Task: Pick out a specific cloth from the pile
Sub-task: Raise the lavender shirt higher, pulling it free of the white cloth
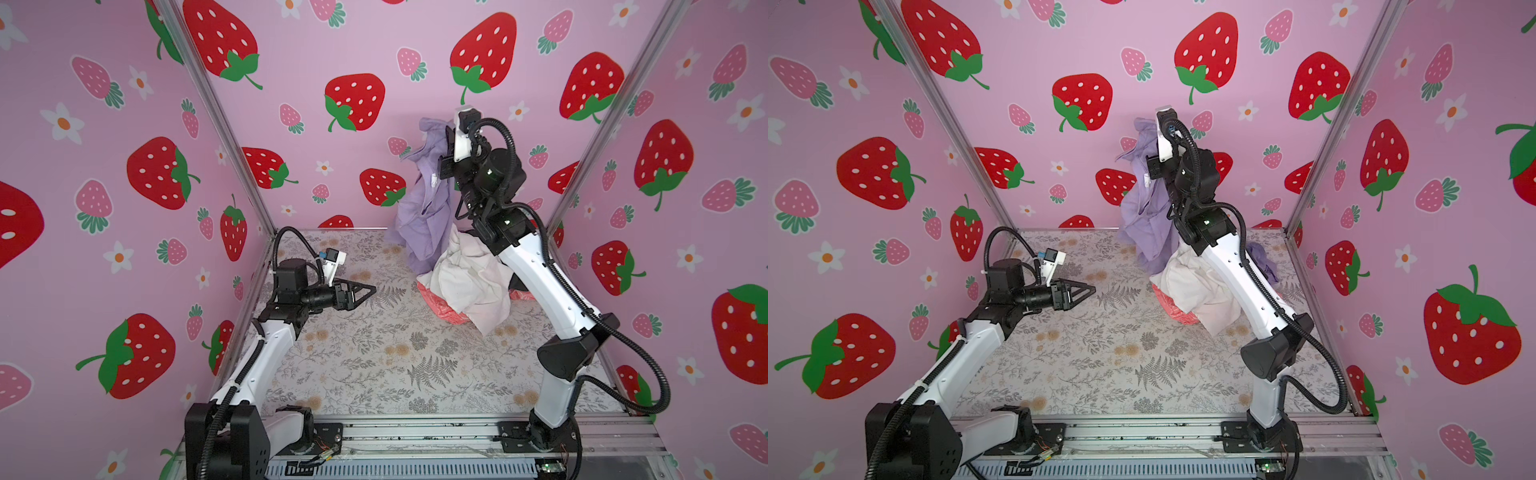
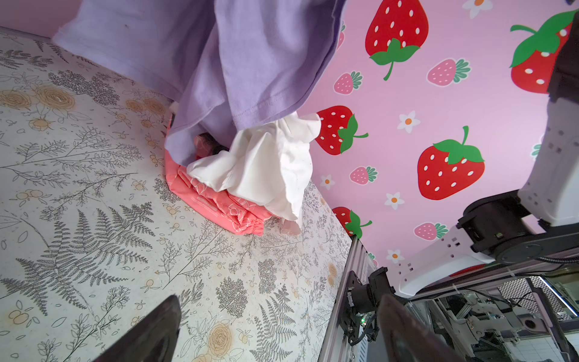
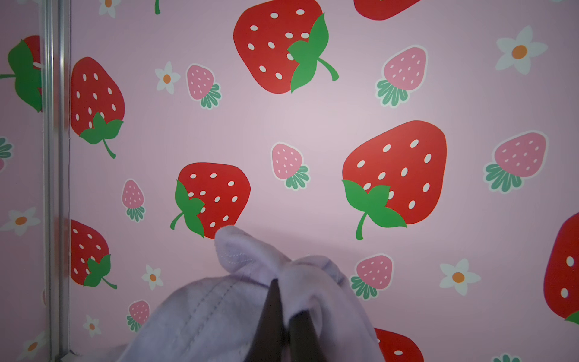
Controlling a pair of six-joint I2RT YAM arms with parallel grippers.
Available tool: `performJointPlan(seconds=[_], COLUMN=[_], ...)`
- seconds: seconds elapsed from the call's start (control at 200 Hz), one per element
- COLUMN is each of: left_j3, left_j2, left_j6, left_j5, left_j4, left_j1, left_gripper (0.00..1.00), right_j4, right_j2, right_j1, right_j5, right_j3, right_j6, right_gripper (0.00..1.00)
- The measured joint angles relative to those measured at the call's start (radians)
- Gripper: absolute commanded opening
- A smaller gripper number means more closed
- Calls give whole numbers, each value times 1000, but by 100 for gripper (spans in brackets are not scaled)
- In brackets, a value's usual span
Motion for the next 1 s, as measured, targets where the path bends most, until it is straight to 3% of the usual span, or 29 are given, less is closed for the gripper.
performJointPlan(seconds=[1.001], left_j3=[-3], left_j2=[-18], left_j6=[-1], left_j5=[0], left_j4=[10], left_j1=[-5], left_gripper=[99], right_j4=[117], right_j2=[-233], right_j1=[0], right_j5=[-32], right_j3=[-121], right_j6=[-4], right_gripper=[0])
